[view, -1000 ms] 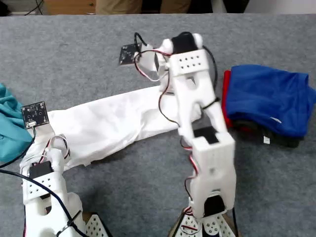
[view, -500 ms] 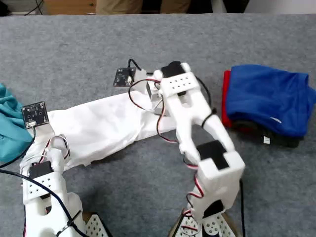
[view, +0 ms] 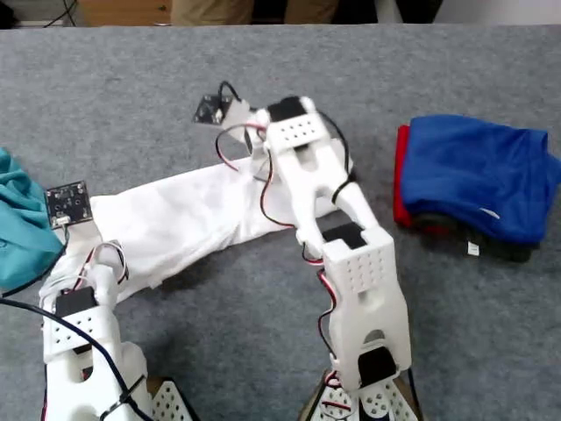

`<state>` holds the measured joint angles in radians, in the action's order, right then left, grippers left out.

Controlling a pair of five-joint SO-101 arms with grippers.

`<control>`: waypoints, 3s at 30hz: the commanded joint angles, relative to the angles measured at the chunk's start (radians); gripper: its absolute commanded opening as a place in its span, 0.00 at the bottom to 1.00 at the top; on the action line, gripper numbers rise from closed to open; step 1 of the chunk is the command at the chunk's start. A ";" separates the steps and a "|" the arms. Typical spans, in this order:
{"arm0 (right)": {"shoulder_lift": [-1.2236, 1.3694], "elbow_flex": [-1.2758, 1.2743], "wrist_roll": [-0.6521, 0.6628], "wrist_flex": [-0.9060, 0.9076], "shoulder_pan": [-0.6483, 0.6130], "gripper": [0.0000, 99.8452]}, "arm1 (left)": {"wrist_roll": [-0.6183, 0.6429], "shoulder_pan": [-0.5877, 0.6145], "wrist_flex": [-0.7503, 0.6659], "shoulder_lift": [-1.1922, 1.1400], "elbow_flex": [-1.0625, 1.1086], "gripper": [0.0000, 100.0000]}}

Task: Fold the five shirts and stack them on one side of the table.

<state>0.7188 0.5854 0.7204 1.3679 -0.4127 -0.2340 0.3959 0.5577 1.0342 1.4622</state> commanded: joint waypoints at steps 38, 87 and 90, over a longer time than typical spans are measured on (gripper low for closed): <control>-0.386 0.137 0.000 0.417 0.154 0.00 | 0.141 0.094 0.531 -0.199 -0.522 0.18; -1.205 -0.720 0.203 -0.005 0.183 0.00 | 0.230 -0.031 0.502 -1.142 -0.873 0.08; -1.205 -0.714 0.203 -0.005 0.185 0.00 | 0.229 -0.052 0.491 -1.147 -0.875 0.04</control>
<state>-0.4473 -0.1358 0.9122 1.3832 -0.2455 -0.0084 0.3836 1.0671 -0.1013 0.5800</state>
